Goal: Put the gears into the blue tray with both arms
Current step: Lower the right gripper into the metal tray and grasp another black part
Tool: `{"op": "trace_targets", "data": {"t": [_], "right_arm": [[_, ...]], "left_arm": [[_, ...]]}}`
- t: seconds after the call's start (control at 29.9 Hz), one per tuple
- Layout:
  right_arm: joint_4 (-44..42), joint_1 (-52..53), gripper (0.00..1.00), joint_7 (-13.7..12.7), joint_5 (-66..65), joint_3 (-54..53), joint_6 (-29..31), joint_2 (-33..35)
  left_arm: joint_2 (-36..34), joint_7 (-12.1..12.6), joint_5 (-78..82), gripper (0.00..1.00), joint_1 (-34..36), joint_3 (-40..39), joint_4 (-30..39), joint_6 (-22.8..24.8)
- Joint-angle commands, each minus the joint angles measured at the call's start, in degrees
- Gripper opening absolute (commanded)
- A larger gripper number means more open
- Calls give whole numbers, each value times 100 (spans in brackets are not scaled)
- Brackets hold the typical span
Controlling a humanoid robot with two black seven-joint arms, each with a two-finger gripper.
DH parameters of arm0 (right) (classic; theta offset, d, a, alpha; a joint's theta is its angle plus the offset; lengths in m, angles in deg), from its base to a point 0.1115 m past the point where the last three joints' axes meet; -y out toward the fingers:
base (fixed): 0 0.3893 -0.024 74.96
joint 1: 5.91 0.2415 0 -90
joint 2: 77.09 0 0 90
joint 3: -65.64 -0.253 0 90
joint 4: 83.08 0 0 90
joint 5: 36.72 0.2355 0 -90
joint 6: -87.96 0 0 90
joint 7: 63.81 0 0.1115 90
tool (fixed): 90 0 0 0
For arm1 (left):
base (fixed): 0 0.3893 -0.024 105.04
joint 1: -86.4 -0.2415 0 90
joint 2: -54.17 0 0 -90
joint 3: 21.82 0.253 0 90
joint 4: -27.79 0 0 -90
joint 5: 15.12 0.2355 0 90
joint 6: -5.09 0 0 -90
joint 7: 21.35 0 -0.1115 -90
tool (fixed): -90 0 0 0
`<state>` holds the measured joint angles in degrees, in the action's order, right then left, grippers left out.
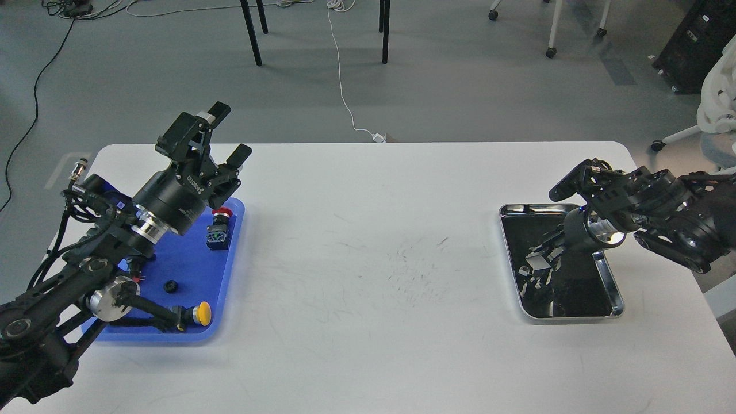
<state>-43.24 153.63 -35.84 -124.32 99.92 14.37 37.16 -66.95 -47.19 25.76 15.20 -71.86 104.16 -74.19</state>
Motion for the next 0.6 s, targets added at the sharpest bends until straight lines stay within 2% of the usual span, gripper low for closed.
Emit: {"op": "trace_targets", "data": {"t": [0.0, 0.23, 0.57], "right_arm": [[15, 7, 35, 3, -3, 9, 3, 10], [93, 33, 31, 3, -12, 35, 11, 53], [129, 77, 19, 3, -12, 35, 20, 89]], "left_arm": [[0, 0, -1, 98, 0, -6, 0, 0], [-9, 0, -1, 98, 0, -6, 0, 0], [-9, 0, -1, 98, 0, -6, 0, 9]]}}
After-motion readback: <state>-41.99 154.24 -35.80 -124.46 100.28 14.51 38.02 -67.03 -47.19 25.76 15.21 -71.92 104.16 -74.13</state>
